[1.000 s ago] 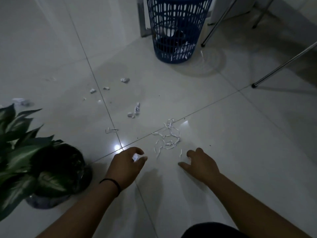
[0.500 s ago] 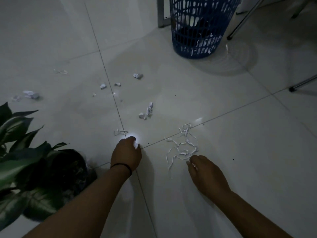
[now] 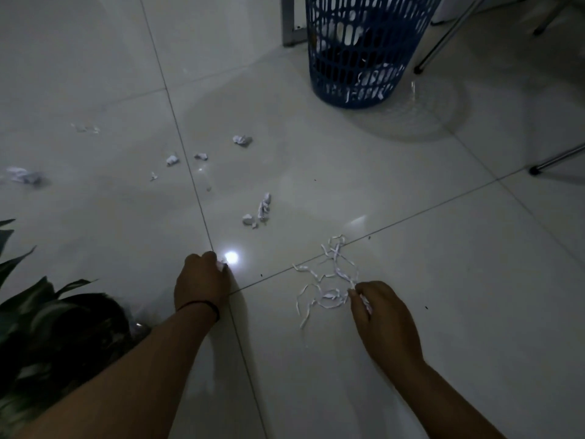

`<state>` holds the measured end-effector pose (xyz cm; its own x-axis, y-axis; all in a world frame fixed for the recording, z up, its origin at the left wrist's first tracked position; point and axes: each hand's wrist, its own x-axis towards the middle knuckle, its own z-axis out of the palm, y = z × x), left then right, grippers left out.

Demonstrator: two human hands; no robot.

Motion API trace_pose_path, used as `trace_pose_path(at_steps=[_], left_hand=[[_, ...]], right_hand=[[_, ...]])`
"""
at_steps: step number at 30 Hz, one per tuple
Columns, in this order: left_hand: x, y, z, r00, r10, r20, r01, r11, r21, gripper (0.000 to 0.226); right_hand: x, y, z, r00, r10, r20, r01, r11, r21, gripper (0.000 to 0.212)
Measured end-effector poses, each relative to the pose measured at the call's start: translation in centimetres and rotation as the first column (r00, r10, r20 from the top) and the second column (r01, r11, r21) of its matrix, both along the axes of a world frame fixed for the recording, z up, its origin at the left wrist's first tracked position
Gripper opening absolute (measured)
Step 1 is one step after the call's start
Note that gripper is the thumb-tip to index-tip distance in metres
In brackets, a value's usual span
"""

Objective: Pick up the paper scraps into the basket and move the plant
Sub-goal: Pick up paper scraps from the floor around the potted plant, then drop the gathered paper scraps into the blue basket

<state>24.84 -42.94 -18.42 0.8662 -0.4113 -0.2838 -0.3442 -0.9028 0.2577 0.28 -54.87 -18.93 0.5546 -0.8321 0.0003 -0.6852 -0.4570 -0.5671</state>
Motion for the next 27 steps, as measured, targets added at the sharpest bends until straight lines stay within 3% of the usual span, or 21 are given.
trace_pose_path(at_steps=[6, 12, 14, 16, 17, 19, 20, 23, 25, 27], left_hand=[[-3.2, -0.3, 0.6, 0.998, -0.051, -0.034, 0.044, 0.98, -0.193, 0.013], [-5.9, -0.8, 1.8, 0.995, -0.058, -0.082, 0.023, 0.927, -0.375, 0.039], [-6.0, -0.6, 2.0, 0.992, -0.032, -0.126, -0.02, 0.921, -0.388, 0.033], [-6.0, -0.3, 2.5, 0.983, 0.003, -0.185, -0.078, 0.912, -0.402, 0.014], [-6.1, -0.4, 3.2, 0.976, 0.031, -0.214, -0.118, 0.905, -0.408, 0.009], [-6.1, -0.2, 3.7, 0.977, 0.05, -0.21, -0.133, 0.904, -0.406, 0.03], [-6.1, -0.2, 4.1, 0.982, 0.035, -0.184, -0.108, 0.91, -0.399, 0.029], [-6.0, -0.2, 6.3, 0.989, 0.017, -0.145, -0.071, 0.926, -0.371, 0.012], [-5.9, -0.3, 8.1, 0.985, 0.046, -0.164, -0.102, 0.929, -0.356, 0.022], [-5.6, -0.6, 10.2, 0.977, 0.064, -0.205, -0.139, 0.915, -0.379, 0.029]], right_hand=[[1.5, -2.1, 1.1, 0.993, 0.071, -0.09, -0.079, 0.993, -0.082, 0.011], [4.0, -2.5, -0.5, 0.908, 0.299, -0.293, -0.344, 0.932, -0.117, 0.012], [4.2, -1.9, -1.5, 0.848, 0.345, -0.402, -0.407, 0.91, -0.08, 0.019], [4.1, -1.5, -1.9, 0.792, 0.387, -0.472, -0.472, 0.879, -0.073, 0.016], [3.9, -1.7, -1.7, 0.779, 0.415, -0.47, -0.502, 0.862, -0.072, 0.014], [3.6, -1.9, -1.7, 0.774, 0.457, -0.438, -0.542, 0.836, -0.087, 0.018], [3.5, -2.1, -1.3, 0.786, 0.459, -0.415, -0.529, 0.846, -0.066, 0.021], [4.0, -3.5, 0.6, 0.858, 0.396, -0.326, -0.395, 0.916, 0.072, 0.023], [4.4, -4.5, 2.8, 0.913, 0.325, -0.248, -0.284, 0.94, 0.189, 0.011], [4.7, -5.5, 5.9, 0.963, 0.23, -0.142, -0.182, 0.94, 0.287, 0.017]])
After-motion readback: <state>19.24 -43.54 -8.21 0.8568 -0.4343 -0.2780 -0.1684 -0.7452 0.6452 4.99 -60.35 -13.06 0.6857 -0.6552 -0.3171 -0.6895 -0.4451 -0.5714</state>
